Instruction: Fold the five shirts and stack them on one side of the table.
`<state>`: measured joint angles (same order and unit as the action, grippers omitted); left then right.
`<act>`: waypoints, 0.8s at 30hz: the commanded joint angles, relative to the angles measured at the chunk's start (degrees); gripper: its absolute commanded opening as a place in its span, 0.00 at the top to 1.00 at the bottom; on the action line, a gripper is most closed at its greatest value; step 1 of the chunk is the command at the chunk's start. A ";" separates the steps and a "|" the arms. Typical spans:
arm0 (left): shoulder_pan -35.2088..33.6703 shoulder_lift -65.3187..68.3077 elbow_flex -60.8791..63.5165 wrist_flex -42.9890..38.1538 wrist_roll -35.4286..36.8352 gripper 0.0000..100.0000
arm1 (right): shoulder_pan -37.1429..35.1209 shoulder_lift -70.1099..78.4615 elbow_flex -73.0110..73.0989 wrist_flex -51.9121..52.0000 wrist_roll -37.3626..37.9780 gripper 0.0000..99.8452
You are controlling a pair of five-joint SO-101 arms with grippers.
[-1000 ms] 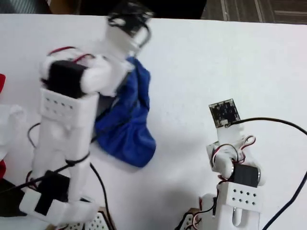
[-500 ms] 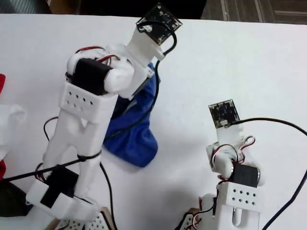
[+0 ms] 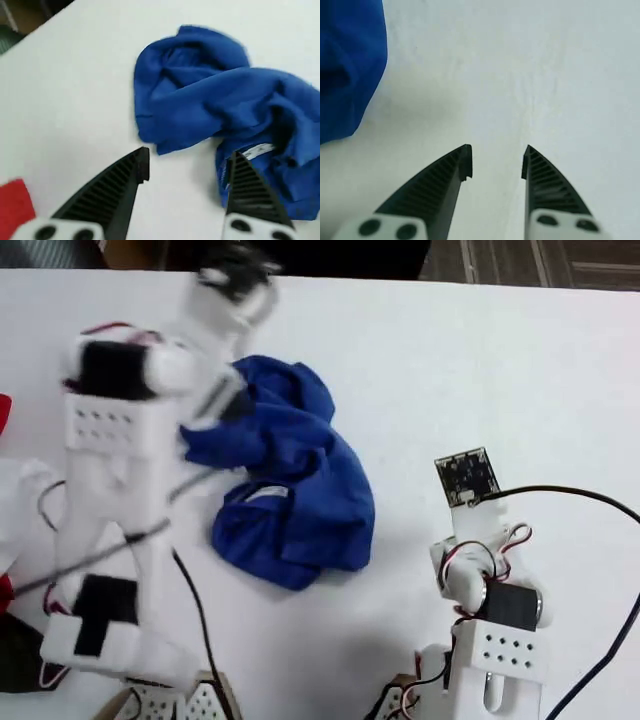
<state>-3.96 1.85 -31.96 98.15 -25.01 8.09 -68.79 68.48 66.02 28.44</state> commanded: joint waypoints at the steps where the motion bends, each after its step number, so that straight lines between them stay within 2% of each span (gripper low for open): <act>1: -9.23 3.69 3.56 -3.25 -0.70 0.74 | -3.30 0.92 -1.14 -2.24 0.18 0.82; 4: -14.95 7.91 5.23 -7.47 -0.26 0.74 | -10.42 6.37 -5.10 -1.36 0.00 0.82; 7: -17.93 11.69 5.41 -8.26 -0.18 0.74 | -17.36 14.55 -14.59 1.63 -2.37 0.83; 12: -19.08 17.41 5.05 -7.56 1.41 0.74 | -34.42 31.34 -34.46 12.00 -6.86 0.83; 17: -18.81 18.90 5.41 -6.59 7.74 0.74 | -50.07 47.43 -38.42 12.62 -9.05 0.82; 20: -18.90 18.99 5.41 -6.07 7.82 0.74 | -54.99 52.97 -38.42 9.80 -9.05 0.83; 24: -19.43 18.99 5.32 -5.98 7.56 0.74 | -58.07 56.57 -38.42 6.29 -8.70 0.83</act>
<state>-22.42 21.10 -26.24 91.56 -17.63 -47.74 -14.29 32.53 74.46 19.82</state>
